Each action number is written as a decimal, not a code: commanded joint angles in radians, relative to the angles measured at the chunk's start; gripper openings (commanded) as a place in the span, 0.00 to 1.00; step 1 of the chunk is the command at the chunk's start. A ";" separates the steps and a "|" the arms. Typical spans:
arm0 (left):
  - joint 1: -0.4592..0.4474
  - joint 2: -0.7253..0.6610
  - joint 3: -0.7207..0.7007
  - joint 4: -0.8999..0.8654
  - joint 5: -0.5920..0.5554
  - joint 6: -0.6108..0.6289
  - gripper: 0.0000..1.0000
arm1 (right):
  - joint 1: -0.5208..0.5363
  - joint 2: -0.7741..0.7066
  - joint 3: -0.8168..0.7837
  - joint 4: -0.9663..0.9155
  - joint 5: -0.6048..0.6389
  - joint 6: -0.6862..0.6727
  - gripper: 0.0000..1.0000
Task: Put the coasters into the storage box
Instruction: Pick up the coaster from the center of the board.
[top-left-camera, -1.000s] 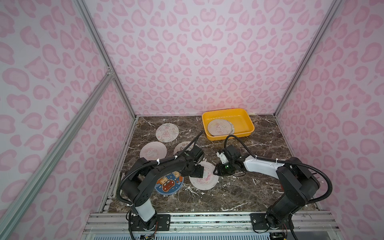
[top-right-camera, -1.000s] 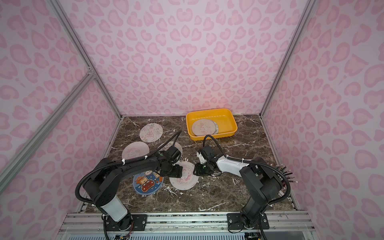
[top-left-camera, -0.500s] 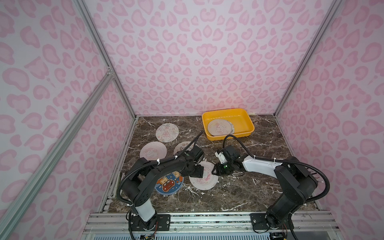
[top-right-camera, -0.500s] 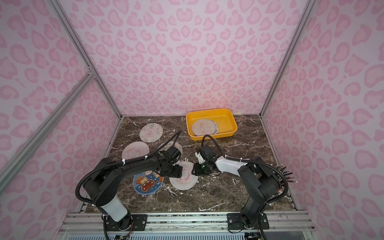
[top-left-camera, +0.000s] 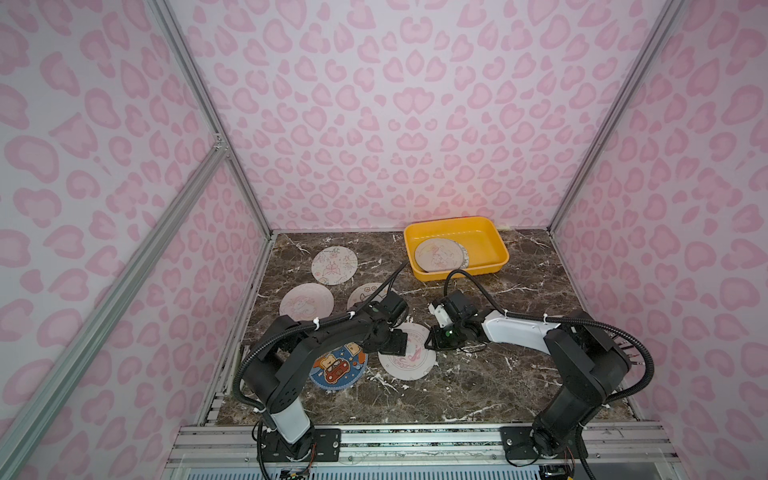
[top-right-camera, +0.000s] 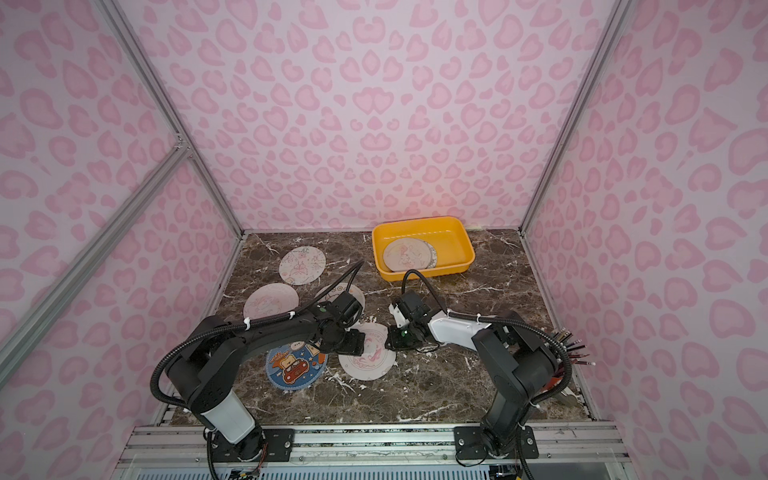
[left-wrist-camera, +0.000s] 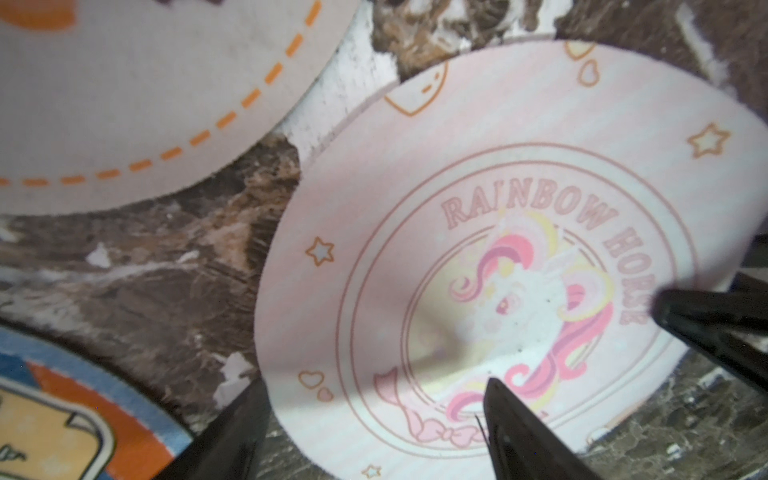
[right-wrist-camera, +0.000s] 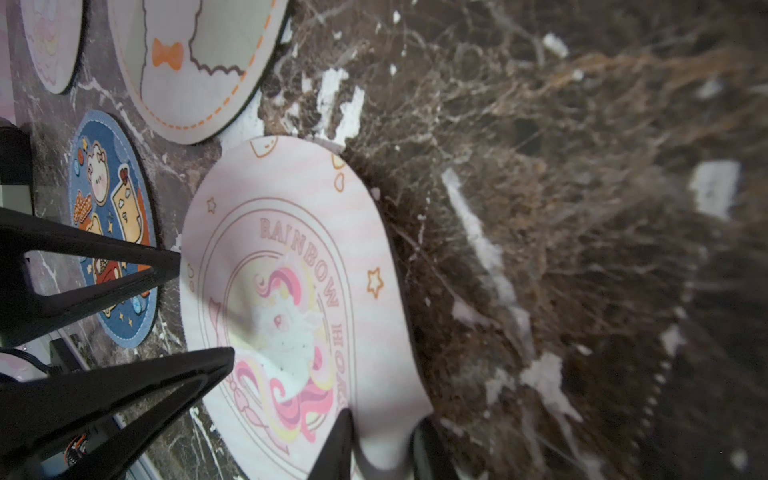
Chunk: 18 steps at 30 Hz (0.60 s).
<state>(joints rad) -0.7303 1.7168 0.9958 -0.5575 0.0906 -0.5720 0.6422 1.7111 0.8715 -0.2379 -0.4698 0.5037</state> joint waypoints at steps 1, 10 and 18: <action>-0.004 0.015 -0.014 0.035 0.091 -0.002 0.83 | 0.005 0.014 -0.005 -0.046 0.017 0.001 0.16; -0.004 -0.006 -0.009 0.026 0.082 -0.003 0.83 | -0.001 -0.024 0.007 -0.079 0.031 -0.002 0.00; 0.001 -0.085 0.004 0.019 0.063 -0.013 0.90 | -0.034 -0.153 0.058 -0.190 0.034 -0.019 0.00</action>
<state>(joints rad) -0.7341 1.6535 0.9913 -0.5365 0.1463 -0.5793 0.6155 1.5867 0.9119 -0.3683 -0.4511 0.5034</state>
